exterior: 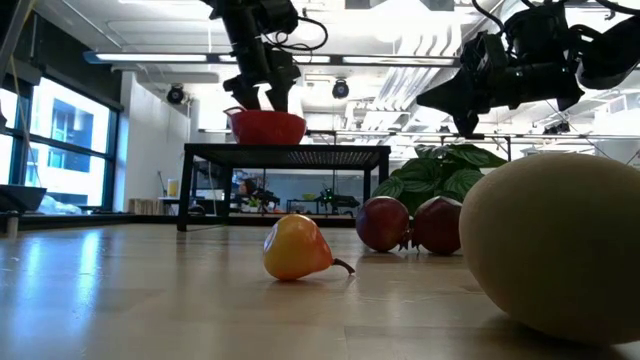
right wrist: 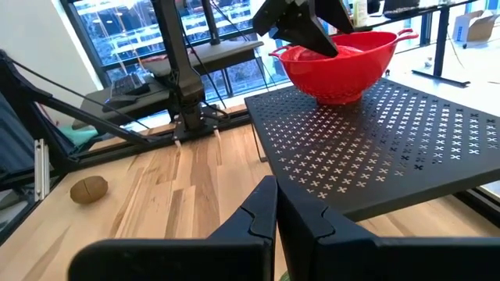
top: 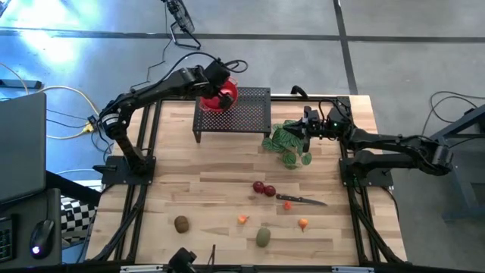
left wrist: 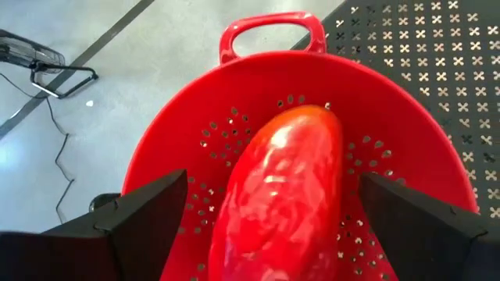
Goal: Pick & Place Fruit
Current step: Put the left red pomegranate in the red strainer bowl on the shelf
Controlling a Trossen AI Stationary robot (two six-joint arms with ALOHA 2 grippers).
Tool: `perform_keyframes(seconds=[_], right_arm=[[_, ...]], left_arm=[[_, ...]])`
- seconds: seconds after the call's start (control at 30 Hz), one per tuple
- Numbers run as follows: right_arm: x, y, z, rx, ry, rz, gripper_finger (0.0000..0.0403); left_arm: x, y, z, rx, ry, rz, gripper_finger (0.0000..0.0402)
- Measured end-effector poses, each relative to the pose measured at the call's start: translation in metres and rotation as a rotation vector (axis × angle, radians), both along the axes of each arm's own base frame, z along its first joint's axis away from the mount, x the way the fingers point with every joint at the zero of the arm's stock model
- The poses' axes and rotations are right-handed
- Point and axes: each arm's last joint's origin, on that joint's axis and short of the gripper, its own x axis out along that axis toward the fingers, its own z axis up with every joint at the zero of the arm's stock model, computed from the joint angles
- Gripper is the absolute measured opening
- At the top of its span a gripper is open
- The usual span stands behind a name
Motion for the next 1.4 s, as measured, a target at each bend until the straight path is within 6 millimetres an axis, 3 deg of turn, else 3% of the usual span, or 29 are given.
perform_keyframes(seconds=[0.2,0.57,1.0,1.4], right_arm=[[0.000,0.000,0.000,0.000,-0.001,0.000,0.0003],[0.000,0.000,0.000,-0.001,-0.002,0.000,0.0003],[0.000,0.000,0.000,-0.002,-0.001,-0.011,0.0003],[0.000,-0.002,0.000,-0.007,0.003,-0.082,0.0003]], left_arm=[[0.001,0.001,0.009,0.030,-0.013,-0.023,0.0354],[-0.002,-0.002,0.056,0.109,-0.116,-0.035,0.0295],[0.003,-0.006,0.057,-0.020,-0.232,-0.191,0.0191],[0.006,-0.007,0.060,-0.053,-0.293,-0.243,0.0175]])
